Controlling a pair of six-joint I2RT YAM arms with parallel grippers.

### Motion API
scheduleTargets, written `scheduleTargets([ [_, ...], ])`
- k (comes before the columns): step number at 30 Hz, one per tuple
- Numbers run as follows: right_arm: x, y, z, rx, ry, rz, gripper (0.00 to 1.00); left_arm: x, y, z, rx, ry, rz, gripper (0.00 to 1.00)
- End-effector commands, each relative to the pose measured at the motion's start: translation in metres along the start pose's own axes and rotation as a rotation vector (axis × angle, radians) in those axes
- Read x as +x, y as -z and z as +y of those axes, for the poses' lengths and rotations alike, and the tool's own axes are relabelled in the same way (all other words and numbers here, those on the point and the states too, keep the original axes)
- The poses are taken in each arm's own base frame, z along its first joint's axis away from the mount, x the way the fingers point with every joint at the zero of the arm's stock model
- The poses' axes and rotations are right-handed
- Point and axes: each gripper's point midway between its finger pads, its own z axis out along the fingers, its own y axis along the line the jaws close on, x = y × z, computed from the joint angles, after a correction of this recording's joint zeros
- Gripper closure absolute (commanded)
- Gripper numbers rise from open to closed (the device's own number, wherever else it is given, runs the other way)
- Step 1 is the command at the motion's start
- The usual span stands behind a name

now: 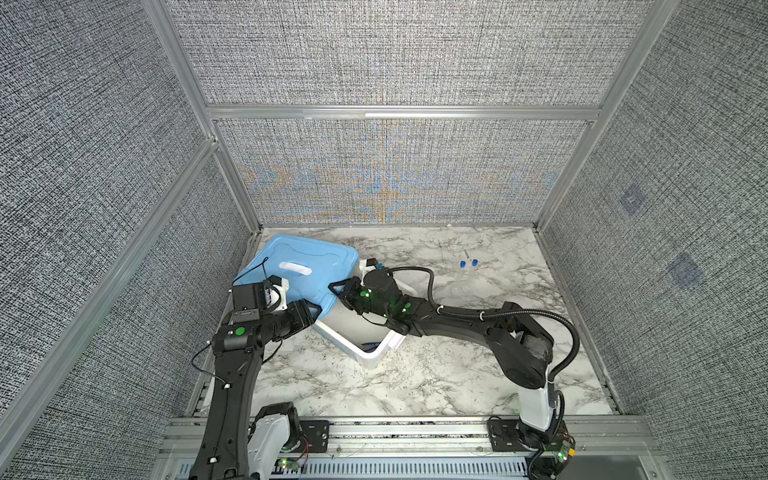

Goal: Organize the chemistry lab equipment
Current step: 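Press the lid edge down onto the bin rim with the right gripper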

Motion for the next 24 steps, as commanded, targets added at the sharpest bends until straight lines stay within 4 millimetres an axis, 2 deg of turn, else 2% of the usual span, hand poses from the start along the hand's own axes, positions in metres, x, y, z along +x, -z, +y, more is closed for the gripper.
scheduleTargets([
  [1, -0.003, 0.003, 0.007, -0.025, 0.018, -0.024, 0.85, -0.005, 0.007, -0.007, 0.011, -0.040, -0.024, 0.33],
  [5, -0.004, 0.009, 0.014, -0.046, 0.010, -0.033, 0.85, -0.010, 0.016, -0.011, -0.001, -0.057, -0.052, 0.32],
  [9, -0.004, 0.022, 0.030, -0.071, 0.010, -0.040, 0.85, -0.016, 0.030, -0.022, 0.000, -0.081, -0.089, 0.30],
  [16, 0.001, 0.063, 0.052, -0.073, 0.056, -0.100, 0.85, -0.025, 0.048, -0.041, 0.044, -0.104, -0.150, 0.29],
  [19, 0.004, 0.077, 0.053, -0.063, 0.067, -0.112, 0.86, -0.029, 0.051, -0.044, 0.051, -0.108, -0.175, 0.29],
  [24, 0.007, 0.101, 0.046, -0.038, 0.094, -0.154, 0.87, -0.029, 0.044, -0.035, 0.021, -0.097, -0.165, 0.29],
])
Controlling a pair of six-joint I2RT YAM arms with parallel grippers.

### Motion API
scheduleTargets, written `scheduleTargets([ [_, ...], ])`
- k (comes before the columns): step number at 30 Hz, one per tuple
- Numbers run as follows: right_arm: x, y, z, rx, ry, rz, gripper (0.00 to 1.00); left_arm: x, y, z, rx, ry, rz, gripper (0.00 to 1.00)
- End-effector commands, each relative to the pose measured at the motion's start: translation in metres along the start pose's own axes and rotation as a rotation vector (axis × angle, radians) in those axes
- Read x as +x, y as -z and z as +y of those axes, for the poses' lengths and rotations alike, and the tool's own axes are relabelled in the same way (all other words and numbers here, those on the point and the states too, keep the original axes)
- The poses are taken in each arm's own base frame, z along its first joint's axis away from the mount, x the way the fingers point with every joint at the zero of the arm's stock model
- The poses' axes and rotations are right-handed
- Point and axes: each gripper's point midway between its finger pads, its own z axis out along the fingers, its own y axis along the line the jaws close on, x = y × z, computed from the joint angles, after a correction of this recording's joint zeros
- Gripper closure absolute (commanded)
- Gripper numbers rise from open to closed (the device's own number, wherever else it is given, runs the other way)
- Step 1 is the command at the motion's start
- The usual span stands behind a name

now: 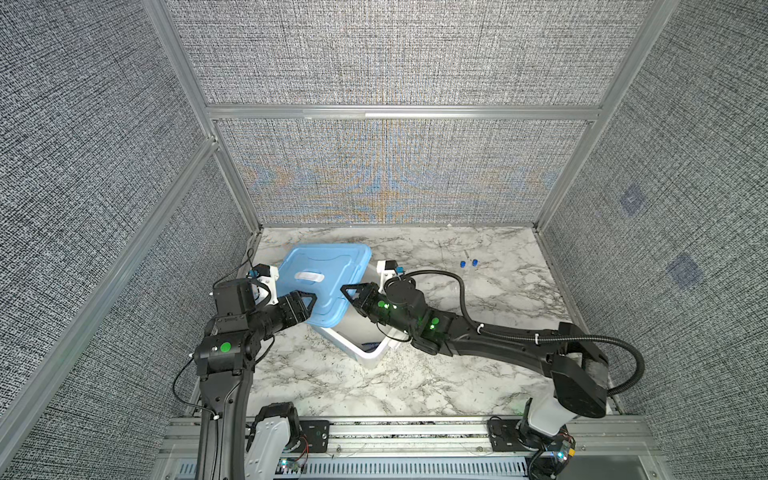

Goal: Organize the chemistry lab equipment
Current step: 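Press the lid edge down onto the bin rim with the right gripper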

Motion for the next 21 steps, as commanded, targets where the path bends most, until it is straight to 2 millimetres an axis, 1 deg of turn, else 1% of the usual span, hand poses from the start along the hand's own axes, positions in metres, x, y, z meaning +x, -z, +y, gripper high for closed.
scheduleTargets([
  [1, -0.008, 0.015, -0.007, 0.034, 0.055, -0.074, 0.88, -0.002, -0.005, 0.006, -0.014, 0.000, -0.009, 0.29],
  [6, -0.011, 0.041, -0.011, 0.050, 0.110, -0.140, 0.89, 0.000, -0.013, 0.019, -0.049, 0.000, -0.022, 0.29],
  [7, -0.012, 0.047, -0.016, 0.056, 0.113, -0.155, 0.89, 0.001, -0.016, 0.021, -0.048, 0.003, -0.018, 0.29],
  [8, -0.012, 0.052, -0.025, 0.074, 0.118, -0.166, 0.89, 0.001, -0.017, 0.021, -0.045, 0.007, -0.017, 0.29],
  [10, -0.014, 0.060, -0.033, 0.086, 0.121, -0.191, 0.89, 0.002, -0.022, 0.024, -0.040, 0.016, -0.008, 0.29],
  [15, -0.020, 0.077, -0.040, 0.112, 0.150, -0.255, 0.89, 0.002, -0.029, 0.027, -0.038, 0.031, -0.003, 0.29],
  [18, -0.021, 0.084, -0.049, 0.127, 0.143, -0.274, 0.89, 0.001, -0.030, 0.027, -0.039, 0.031, -0.008, 0.29],
  [21, -0.020, 0.089, -0.058, 0.144, 0.132, -0.287, 0.90, 0.003, -0.031, 0.033, -0.060, 0.038, -0.010, 0.28],
])
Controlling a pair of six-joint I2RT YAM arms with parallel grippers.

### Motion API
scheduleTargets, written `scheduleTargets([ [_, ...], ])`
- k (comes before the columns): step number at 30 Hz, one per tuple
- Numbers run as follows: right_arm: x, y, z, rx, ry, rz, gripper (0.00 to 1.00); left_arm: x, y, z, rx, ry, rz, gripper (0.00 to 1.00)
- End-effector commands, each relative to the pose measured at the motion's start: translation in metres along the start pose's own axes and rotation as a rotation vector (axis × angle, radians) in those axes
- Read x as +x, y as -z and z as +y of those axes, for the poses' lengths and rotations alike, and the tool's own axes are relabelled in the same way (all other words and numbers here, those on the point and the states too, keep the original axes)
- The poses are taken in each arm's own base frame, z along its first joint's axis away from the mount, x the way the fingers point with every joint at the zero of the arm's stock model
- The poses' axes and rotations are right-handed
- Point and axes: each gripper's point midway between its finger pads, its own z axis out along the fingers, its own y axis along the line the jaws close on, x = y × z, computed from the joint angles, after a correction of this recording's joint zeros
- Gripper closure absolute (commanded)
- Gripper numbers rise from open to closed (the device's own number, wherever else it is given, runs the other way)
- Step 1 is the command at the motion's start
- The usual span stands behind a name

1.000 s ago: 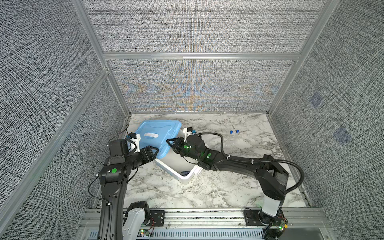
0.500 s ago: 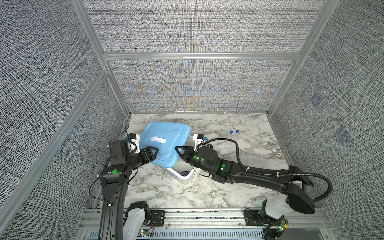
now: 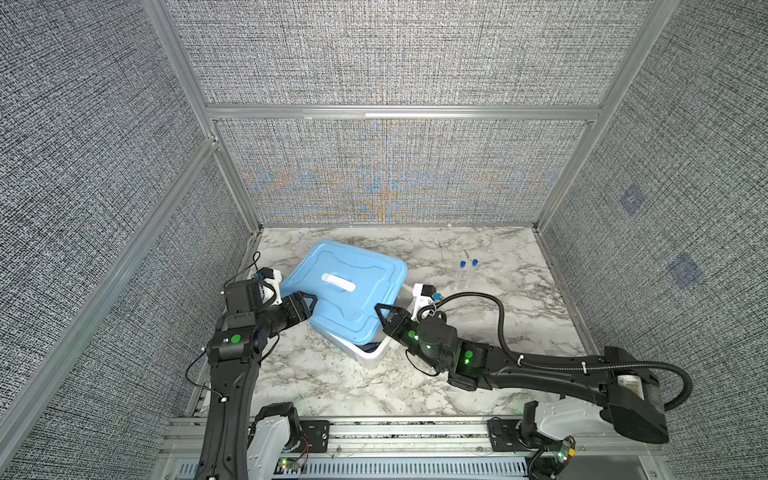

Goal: Organize the chemistry lab equipment
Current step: 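Press the lid edge down onto the bin rim with the right gripper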

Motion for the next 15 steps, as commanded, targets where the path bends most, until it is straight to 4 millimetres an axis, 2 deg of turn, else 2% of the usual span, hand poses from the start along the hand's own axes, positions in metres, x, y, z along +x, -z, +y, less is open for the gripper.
scheduleTargets([
  [1, -0.009, 0.005, -0.018, 0.063, 0.032, -0.077, 0.89, -0.004, -0.002, 0.006, -0.026, 0.000, -0.023, 0.28],
  [8, 0.002, 0.011, -0.031, 0.078, 0.022, -0.064, 0.89, 0.000, -0.010, 0.012, -0.030, 0.018, -0.006, 0.28],
  [12, 0.005, 0.016, -0.041, 0.100, 0.016, -0.063, 0.78, 0.002, -0.014, 0.017, -0.043, 0.022, 0.002, 0.28],
  [15, 0.005, 0.022, -0.051, 0.130, 0.011, -0.062, 0.77, 0.003, -0.014, 0.017, -0.039, 0.024, 0.003, 0.28],
])
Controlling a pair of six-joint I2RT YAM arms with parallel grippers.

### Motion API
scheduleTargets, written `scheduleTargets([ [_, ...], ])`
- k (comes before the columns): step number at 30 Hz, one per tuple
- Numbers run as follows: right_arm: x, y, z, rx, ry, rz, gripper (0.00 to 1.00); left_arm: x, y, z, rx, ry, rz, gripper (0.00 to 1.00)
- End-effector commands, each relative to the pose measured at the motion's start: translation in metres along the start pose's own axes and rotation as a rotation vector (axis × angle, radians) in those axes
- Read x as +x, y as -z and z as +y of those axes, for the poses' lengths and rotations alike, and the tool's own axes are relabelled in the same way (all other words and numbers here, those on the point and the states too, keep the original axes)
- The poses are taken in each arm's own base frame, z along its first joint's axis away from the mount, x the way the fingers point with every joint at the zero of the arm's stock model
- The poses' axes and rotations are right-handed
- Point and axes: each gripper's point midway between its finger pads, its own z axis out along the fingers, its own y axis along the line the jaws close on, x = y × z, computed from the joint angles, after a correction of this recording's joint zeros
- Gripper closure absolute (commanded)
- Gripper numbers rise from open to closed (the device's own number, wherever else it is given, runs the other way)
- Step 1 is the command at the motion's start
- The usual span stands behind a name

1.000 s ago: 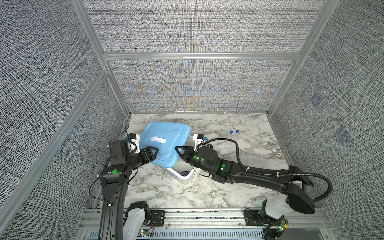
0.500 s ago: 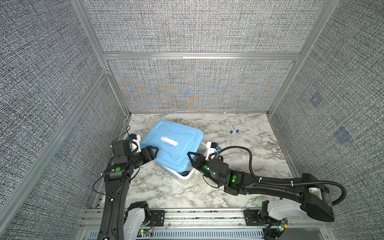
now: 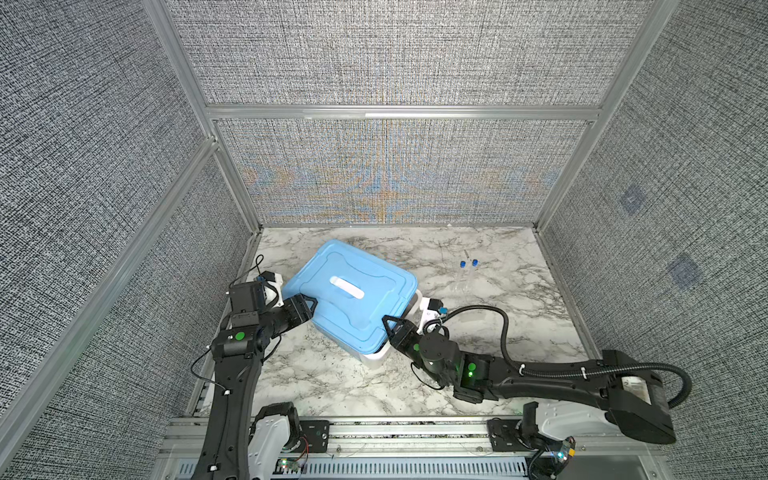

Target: Organize the chemistry lab equipment

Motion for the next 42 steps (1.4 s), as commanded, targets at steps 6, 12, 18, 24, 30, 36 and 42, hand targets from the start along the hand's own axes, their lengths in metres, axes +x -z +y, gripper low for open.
scheduleTargets([
  [6, -0.013, 0.016, -0.033, 0.127, 0.026, -0.040, 0.70, -0.003, 0.002, -0.003, 0.011, -0.006, -0.019, 0.28],
  [12, -0.020, 0.028, -0.045, 0.188, 0.052, -0.038, 0.70, -0.013, 0.017, -0.011, -0.025, -0.091, -0.008, 0.23],
  [18, -0.027, 0.040, -0.048, 0.239, 0.114, -0.025, 0.66, -0.056, 0.030, 0.004, -0.206, -0.097, -0.099, 0.16],
  [24, -0.035, 0.055, -0.047, 0.319, 0.218, 0.011, 0.50, -0.098, 0.020, 0.025, -0.350, -0.165, -0.161, 0.11],
  [30, -0.039, 0.046, -0.043, 0.348, 0.213, 0.065, 0.44, -0.106, -0.021, -0.001, -0.142, -0.129, -0.063, 0.12],
  [36, -0.048, 0.034, -0.037, 0.362, 0.191, 0.061, 0.39, -0.104, -0.047, -0.027, 0.052, -0.180, -0.023, 0.18],
  [42, -0.056, 0.023, -0.041, 0.396, 0.228, 0.067, 0.30, -0.085, -0.067, -0.006, -0.012, -0.197, 0.094, 0.18],
])
